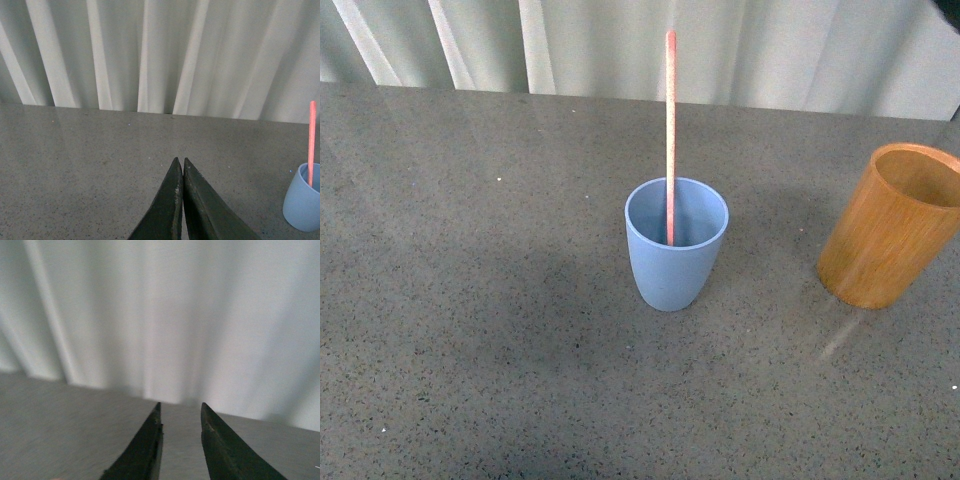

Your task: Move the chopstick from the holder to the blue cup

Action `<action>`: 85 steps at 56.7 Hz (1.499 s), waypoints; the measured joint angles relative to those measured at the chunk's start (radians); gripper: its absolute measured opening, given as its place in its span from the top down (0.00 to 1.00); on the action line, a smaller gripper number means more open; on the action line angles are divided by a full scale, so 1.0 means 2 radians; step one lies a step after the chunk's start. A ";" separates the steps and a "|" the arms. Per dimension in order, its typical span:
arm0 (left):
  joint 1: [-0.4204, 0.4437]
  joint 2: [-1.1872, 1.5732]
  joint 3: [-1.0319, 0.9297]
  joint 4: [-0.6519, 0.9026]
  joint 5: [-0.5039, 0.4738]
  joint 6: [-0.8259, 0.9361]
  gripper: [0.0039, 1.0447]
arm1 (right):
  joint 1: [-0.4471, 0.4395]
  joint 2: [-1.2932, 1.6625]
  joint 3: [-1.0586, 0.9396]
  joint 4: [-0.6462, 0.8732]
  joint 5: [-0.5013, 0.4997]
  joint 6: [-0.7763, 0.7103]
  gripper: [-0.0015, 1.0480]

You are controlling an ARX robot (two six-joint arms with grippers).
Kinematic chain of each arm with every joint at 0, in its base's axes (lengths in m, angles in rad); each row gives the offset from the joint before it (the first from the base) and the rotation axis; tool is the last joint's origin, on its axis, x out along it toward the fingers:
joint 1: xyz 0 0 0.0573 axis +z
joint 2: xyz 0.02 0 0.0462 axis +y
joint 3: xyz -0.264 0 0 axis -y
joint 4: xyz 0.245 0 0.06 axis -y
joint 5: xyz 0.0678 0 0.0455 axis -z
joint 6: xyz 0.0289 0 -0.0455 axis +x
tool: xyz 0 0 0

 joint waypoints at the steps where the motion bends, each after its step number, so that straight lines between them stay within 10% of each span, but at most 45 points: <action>1: 0.000 0.000 0.000 0.000 -0.001 0.000 0.97 | -0.005 -0.009 -0.019 0.021 0.021 -0.001 0.81; 8: 0.000 0.000 0.000 0.000 0.000 0.000 0.97 | -0.043 -0.082 -0.118 0.084 0.027 -0.004 0.99; 52: 0.000 0.000 0.000 0.000 0.001 0.000 0.97 | -0.161 -0.361 -0.389 0.070 -0.088 -0.005 0.99; 85: 0.000 0.000 0.000 0.000 0.001 0.000 0.97 | -0.201 -0.570 -0.413 -0.109 -0.128 -0.005 0.99</action>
